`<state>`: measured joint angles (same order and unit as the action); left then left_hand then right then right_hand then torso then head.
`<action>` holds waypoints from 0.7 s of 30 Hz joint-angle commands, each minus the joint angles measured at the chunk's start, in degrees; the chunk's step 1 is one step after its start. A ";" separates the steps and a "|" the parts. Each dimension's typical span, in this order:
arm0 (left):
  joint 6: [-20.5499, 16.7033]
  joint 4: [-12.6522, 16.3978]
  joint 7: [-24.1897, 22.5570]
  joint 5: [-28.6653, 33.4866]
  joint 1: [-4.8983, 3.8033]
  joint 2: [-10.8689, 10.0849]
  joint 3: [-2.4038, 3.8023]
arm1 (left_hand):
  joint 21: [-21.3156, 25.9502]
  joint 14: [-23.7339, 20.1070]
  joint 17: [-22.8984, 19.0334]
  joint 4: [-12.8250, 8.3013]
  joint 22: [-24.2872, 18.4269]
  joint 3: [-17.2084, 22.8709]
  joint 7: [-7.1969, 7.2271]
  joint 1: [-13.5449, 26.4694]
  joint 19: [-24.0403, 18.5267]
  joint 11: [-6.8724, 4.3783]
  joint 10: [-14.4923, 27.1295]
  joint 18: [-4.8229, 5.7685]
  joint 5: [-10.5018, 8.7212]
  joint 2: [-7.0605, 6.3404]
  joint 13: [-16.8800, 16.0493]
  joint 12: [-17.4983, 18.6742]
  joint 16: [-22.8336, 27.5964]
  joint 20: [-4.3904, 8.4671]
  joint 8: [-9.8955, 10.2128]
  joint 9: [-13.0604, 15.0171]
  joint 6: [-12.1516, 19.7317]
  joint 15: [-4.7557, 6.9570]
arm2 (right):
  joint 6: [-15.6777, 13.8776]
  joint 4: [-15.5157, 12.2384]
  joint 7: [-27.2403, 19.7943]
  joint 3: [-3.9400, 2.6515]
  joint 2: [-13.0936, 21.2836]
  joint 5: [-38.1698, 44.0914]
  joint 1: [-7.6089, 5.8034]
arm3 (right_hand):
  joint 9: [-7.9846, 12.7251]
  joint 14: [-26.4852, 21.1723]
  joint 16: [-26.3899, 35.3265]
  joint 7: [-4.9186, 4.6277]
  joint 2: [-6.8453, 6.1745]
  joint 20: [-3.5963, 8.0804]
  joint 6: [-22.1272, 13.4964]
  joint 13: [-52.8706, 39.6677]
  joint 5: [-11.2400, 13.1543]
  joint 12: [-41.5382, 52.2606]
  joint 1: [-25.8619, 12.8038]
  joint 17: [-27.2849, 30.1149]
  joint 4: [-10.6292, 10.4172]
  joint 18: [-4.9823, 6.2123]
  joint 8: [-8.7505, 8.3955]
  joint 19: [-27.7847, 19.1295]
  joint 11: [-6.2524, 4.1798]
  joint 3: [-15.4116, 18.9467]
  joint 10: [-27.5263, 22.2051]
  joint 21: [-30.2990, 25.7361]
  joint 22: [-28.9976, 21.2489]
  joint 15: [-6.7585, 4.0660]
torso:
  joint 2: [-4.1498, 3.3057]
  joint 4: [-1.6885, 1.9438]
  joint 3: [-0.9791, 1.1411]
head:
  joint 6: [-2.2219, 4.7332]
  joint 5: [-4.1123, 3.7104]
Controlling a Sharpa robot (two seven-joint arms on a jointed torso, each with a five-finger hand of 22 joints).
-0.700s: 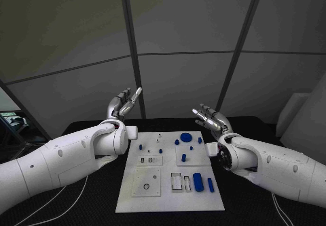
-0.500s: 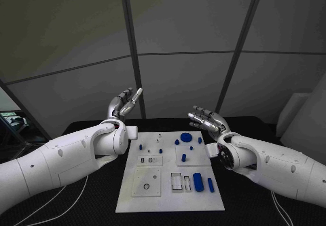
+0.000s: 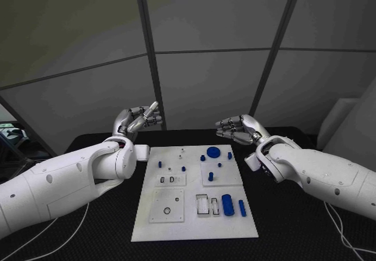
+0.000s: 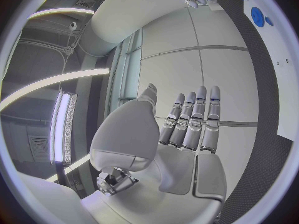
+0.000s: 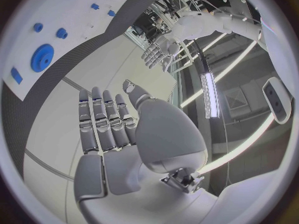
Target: Assemble the parts on the task board
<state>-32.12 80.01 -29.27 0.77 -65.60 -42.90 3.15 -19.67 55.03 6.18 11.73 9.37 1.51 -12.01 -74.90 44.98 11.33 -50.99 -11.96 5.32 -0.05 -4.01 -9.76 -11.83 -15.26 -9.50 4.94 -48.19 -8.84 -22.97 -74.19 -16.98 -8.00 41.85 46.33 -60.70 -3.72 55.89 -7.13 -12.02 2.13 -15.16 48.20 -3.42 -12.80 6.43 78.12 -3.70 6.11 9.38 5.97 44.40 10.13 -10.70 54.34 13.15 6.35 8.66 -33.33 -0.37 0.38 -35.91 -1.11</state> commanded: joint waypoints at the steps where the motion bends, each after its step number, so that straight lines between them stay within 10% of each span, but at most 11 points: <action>1: 5.12 1.86 0.44 -1.76 -0.12 -1.33 0.08 | -1.27 3.29 0.69 -0.63 0.30 -1.03 -1.16 -0.72 3.01 -0.72 -2.15 1.38 -0.09 0.73 0.33 0.46 -0.03 0.86 0.12 -0.49 -1.88 0.82 | 2.71 0.48 4.44 -0.06 -0.09 15.87 -1.38 | -0.08 8.84 -0.09 0.62 -2.48 1.99 6.41 -0.15 1.23 -1.79 0.53 -0.47 0.76 1.19 -0.80 6.53 -1.48 -3.29 7.75 3.81 1.07 -2.16 | -1.64 0.42 -0.17 | 0.32 -0.34; 11: 6.43 8.75 0.88 -2.23 -0.12 -6.24 0.19 | -3.27 7.54 2.71 -4.76 0.71 -2.76 -0.54 -4.21 7.94 -1.53 -5.51 1.41 -0.11 0.36 0.24 2.25 1.51 2.25 1.64 -1.16 -4.13 1.95 | 6.95 -0.86 12.43 -0.06 -0.24 29.34 -5.59 | -0.20 18.82 -2.55 1.39 -4.92 5.25 9.25 -0.14 0.01 -2.92 0.69 -2.69 1.01 1.16 -1.36 12.33 -2.69 -4.87 9.91 10.68 4.45 -5.05 | -4.60 1.41 -0.66 | 0.66 -1.18; 21: 6.44 13.59 1.19 -2.27 -0.08 -8.18 0.25 | -4.60 8.28 3.55 -5.53 1.23 -3.58 -0.56 -4.21 9.90 -1.58 -5.90 1.45 -0.10 0.75 0.25 3.17 2.18 2.65 2.43 -1.19 -4.47 2.14 | 12.24 -4.77 22.05 -0.07 -1.14 46.83 -6.99 | -0.12 30.71 -19.08 3.16 -7.19 9.62 10.84 -0.41 -0.10 -2.65 -0.12 -14.32 -0.74 0.84 -2.13 18.13 -4.72 -3.98 10.34 28.06 14.93 -8.61 | -7.55 2.68 -1.02 | 1.22 -2.15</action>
<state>-26.82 93.17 -28.12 -0.87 -65.60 -51.03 3.30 -23.96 62.88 9.68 6.46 10.55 -2.05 -12.47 -78.66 54.38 9.83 -56.56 -11.52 5.31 0.38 -3.71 -6.76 -9.96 -12.69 -7.27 3.81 -52.23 -6.85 -14.42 -78.65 -0.40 -8.01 40.82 83.34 -67.48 -3.85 83.72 -24.03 -8.89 -4.44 -5.80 59.00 -3.77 -12.64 3.85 77.88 -16.52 5.79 9.37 4.14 62.49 5.89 -14.67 64.82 39.72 20.30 0.23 -39.81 1.82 -0.49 -34.76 -3.06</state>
